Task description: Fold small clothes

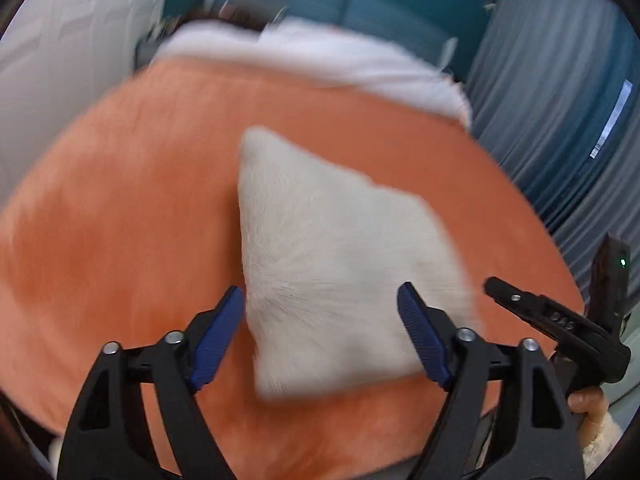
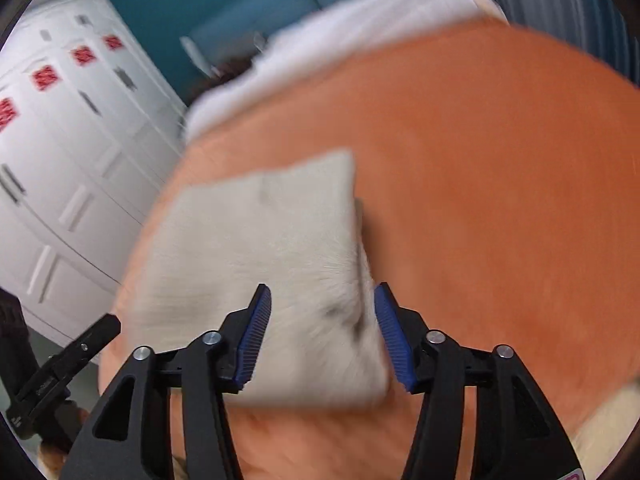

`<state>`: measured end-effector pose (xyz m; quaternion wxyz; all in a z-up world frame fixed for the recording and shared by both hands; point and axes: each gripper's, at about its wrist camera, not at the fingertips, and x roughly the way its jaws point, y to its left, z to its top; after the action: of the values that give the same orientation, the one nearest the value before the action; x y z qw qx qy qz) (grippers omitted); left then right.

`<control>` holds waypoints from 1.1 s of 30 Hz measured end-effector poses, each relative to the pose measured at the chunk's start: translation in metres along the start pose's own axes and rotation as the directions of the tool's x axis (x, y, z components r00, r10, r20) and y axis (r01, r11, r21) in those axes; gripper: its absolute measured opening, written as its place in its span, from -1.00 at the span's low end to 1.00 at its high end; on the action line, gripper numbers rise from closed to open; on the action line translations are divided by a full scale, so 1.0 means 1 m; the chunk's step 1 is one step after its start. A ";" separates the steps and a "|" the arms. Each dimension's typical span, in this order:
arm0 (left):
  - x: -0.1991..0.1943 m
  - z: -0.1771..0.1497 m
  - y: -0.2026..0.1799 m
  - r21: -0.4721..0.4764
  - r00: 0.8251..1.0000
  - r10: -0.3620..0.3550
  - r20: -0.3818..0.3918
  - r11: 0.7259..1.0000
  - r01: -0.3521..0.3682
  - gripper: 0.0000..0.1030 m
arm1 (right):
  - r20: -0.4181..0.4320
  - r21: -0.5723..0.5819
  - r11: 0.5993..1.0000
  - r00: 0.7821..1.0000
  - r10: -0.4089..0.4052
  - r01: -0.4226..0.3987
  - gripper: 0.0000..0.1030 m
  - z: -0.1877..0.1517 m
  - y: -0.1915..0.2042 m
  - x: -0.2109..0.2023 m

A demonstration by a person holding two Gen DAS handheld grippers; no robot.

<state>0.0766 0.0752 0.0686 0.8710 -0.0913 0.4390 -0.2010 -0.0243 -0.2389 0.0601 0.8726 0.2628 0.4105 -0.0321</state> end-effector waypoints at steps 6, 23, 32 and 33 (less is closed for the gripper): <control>-0.001 -0.011 0.040 -0.136 0.997 -0.075 0.035 0.987 0.079 0.77 | -0.036 0.082 0.995 0.997 0.062 -0.059 0.18 -0.019 -0.028 0.003; 0.063 0.026 0.046 -0.277 0.979 -0.202 -0.030 0.943 0.186 0.02 | -0.141 -0.023 0.986 0.977 0.159 -0.164 -0.43 0.045 0.030 0.086; 0.037 0.062 0.009 -0.139 0.964 -0.240 0.113 0.957 0.254 0.11 | 0.037 -0.140 0.980 0.988 0.148 -0.141 -0.31 0.097 0.035 0.040; 0.057 0.055 0.010 -0.147 0.976 -0.206 0.069 0.966 0.214 0.11 | -0.012 -0.094 0.988 0.993 0.120 -0.121 -0.29 0.094 0.019 0.064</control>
<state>0.1540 0.0590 0.0571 0.8465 -0.2092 0.4179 -0.2552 0.0890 -0.2578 0.0703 0.8832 0.2454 0.3975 0.0410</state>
